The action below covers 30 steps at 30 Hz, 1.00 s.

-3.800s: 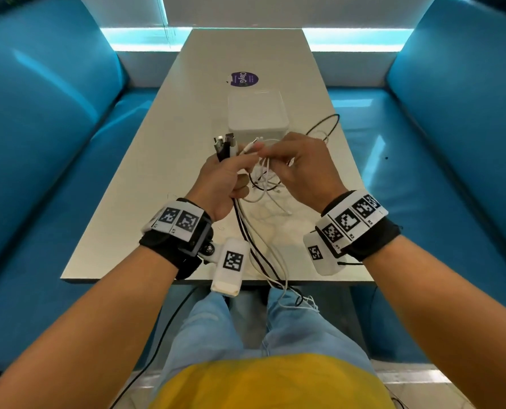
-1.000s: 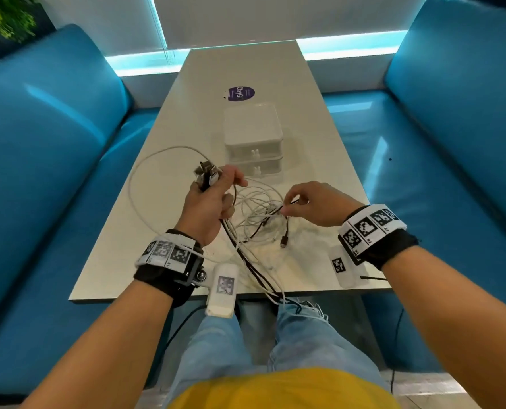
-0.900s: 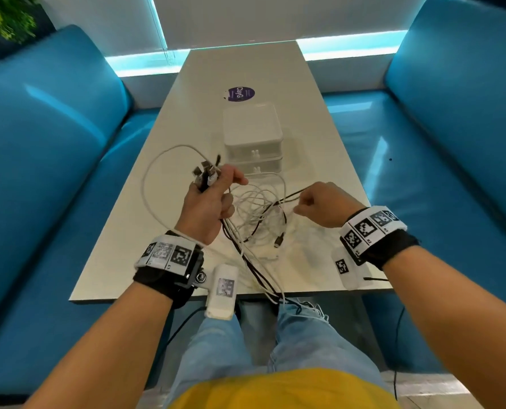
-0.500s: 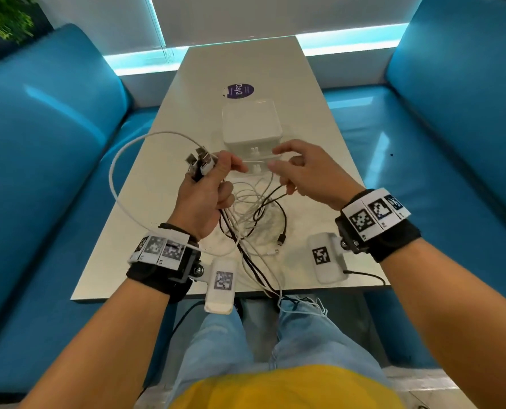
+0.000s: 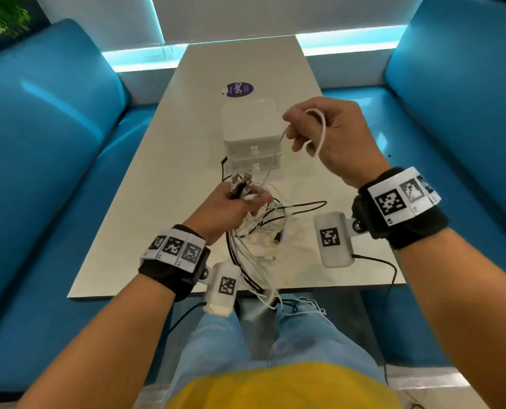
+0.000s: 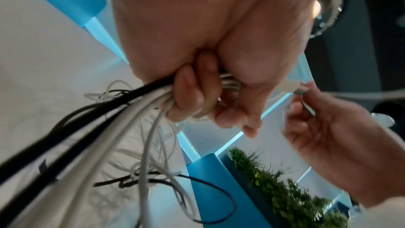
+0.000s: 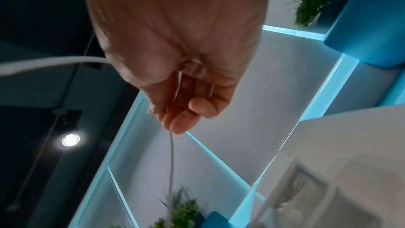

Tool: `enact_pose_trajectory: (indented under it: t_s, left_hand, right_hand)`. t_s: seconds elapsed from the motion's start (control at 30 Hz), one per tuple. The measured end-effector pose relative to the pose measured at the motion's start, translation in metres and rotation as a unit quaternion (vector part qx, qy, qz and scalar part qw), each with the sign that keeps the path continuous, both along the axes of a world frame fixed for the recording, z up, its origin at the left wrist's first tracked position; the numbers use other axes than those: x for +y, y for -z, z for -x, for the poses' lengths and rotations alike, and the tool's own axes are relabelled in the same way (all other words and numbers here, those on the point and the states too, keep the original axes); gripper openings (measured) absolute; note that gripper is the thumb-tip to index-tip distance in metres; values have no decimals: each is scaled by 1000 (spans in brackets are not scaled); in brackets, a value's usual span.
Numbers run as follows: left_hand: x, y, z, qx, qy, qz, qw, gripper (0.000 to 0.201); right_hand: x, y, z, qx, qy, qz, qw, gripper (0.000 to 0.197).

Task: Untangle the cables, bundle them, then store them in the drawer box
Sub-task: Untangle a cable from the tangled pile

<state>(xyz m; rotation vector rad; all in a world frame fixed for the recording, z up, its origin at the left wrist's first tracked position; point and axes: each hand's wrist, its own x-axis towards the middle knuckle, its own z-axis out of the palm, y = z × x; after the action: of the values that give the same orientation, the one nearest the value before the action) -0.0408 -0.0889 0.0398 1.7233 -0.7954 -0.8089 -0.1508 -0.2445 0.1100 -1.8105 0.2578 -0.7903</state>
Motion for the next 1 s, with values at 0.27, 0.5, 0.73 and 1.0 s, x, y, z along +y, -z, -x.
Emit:
enact_pose_trajectory:
  t_s: [0.27, 0.5, 0.73, 1.0]
  left_hand:
    - [16, 3, -15, 109, -14, 107, 988, 18]
    - [20, -13, -9, 51, 32, 63, 996, 15]
    - [-21, -19, 37, -233, 188, -88, 950, 14]
    - [-72, -2, 86, -413, 259, -150, 860, 15]
  right_hand:
    - [-13, 117, 4, 411, -114, 152, 892, 77]
    - [-59, 112, -5, 371, 31, 70, 926, 50]
    - [-38, 33, 46, 291, -75, -107, 948, 57]
    - [-47, 49, 128, 349, -95, -167, 917, 49]
